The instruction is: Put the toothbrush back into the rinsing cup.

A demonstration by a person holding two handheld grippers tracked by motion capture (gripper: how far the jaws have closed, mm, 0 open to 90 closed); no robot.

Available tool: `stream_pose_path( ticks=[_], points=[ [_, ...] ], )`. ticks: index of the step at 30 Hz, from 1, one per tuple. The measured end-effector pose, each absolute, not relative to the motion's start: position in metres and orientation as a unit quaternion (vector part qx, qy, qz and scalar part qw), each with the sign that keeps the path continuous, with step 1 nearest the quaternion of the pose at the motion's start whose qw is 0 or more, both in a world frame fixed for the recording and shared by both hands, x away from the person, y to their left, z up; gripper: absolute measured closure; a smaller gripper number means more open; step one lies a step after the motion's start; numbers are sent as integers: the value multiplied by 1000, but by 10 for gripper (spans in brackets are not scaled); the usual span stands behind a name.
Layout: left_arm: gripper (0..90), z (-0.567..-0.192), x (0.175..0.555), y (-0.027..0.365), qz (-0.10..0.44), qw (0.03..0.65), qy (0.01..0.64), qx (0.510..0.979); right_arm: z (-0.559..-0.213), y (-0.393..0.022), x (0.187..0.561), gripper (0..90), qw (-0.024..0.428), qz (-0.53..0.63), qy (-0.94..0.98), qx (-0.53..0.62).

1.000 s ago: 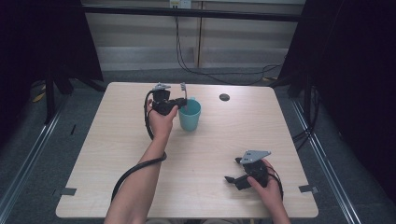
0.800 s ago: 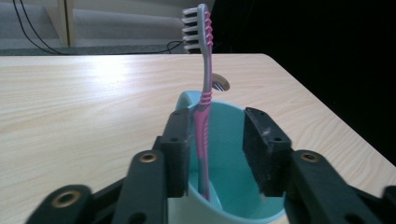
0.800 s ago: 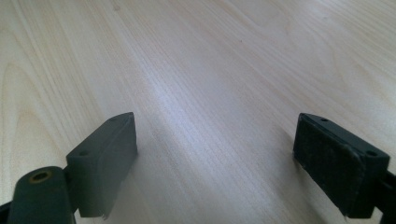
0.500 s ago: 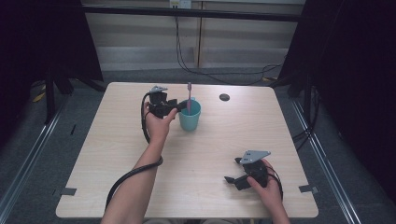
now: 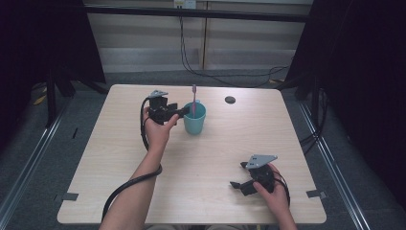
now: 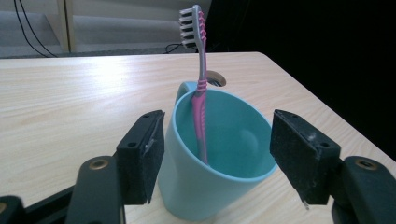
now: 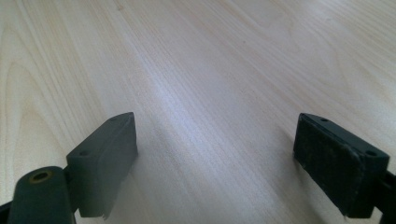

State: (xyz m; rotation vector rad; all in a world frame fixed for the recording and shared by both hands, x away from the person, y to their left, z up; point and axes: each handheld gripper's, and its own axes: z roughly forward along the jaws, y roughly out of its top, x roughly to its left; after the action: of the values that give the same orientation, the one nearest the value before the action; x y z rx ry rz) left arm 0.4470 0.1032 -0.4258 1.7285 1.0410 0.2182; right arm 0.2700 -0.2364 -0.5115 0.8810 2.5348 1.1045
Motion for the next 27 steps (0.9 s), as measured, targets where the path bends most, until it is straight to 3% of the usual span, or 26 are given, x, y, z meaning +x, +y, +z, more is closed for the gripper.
stream_pose_path(
  ticks=[15,27],
  points=[
    [191,-427,438,110,80,524,436,727,-511,-236,270,132,118,378,867,301],
    [163,-427,432,113,77,518,433,734,-511,-236,270,132,119,378,867,302]
  ],
)
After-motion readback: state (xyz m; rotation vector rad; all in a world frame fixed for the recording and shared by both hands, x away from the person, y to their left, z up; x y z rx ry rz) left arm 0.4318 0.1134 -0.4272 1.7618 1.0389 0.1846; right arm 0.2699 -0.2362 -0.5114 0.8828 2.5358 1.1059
